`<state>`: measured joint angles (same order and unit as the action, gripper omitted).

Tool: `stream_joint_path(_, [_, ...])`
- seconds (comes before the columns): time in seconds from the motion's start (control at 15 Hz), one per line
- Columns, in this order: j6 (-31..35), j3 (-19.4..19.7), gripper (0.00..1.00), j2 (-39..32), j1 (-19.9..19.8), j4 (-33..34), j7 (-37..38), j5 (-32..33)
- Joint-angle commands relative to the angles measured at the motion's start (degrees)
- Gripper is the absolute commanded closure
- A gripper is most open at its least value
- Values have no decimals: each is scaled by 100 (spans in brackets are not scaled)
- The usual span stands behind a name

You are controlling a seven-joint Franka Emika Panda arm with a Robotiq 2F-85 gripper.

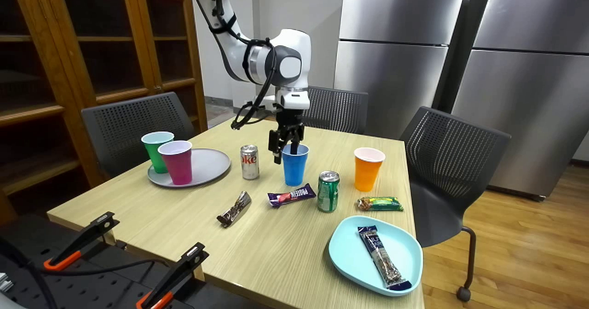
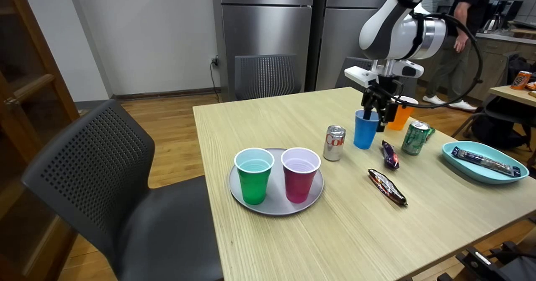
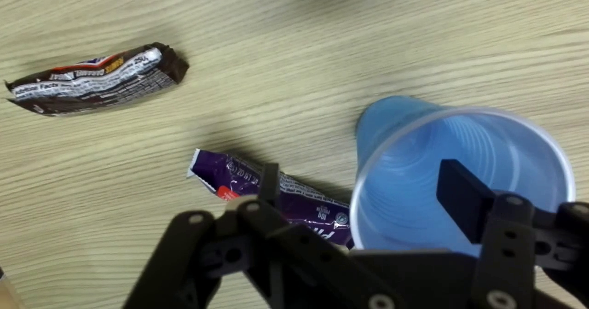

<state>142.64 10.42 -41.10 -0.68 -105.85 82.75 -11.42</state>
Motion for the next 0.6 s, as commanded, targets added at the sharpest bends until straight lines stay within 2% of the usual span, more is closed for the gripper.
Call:
stream_joint_path(0.0, [68,20,42,-30,21,81,106,-28])
stream_joint_path(0.4, [160,12,88,-9,11,59,93,-46])
stream_joint_path(0.53, [184,25,100,-10,20,53,108,-39])
